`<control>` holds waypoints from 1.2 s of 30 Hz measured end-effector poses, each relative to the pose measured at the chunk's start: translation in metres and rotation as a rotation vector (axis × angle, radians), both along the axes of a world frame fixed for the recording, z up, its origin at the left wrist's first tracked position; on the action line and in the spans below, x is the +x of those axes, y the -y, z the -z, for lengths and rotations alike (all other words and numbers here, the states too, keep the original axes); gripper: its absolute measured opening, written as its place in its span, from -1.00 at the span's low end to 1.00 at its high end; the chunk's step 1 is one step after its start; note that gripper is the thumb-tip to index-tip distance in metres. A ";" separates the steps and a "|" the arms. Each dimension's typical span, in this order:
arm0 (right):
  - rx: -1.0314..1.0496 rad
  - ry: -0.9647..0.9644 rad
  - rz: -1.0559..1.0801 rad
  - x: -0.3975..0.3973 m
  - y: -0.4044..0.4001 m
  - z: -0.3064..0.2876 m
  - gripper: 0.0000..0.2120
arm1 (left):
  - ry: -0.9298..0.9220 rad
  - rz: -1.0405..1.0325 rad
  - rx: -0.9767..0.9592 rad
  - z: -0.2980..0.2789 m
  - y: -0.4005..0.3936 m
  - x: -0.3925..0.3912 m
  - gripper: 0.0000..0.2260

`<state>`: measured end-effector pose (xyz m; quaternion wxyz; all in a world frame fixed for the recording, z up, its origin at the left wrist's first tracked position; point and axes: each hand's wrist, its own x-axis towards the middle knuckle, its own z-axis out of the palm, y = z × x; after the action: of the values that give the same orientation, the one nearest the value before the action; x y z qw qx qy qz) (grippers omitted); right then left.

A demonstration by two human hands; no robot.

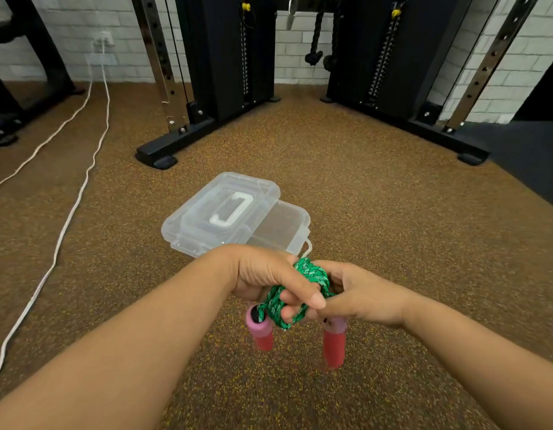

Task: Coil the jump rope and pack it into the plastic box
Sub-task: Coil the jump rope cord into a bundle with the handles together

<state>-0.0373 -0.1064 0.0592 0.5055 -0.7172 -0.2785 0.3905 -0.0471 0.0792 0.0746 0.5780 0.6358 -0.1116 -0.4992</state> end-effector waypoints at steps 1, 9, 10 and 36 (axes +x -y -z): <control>-0.006 -0.006 0.002 0.001 0.001 0.001 -0.64 | -0.022 0.006 0.003 0.000 0.000 0.000 -0.78; 0.053 0.066 0.042 0.002 0.001 0.012 -0.60 | -0.024 -0.025 0.005 0.002 0.007 0.002 -0.88; 0.048 0.080 0.051 0.002 0.001 0.013 -0.61 | -0.019 -0.039 0.000 0.003 0.008 0.002 -0.87; 0.134 -0.107 0.176 0.006 -0.002 0.029 -0.28 | -0.004 -0.342 -0.057 0.023 0.014 0.009 -0.82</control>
<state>-0.0310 -0.1048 0.0299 0.5985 -0.6818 -0.2127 0.3629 -0.0378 0.0655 0.0515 0.6724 0.6281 -0.0147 -0.3914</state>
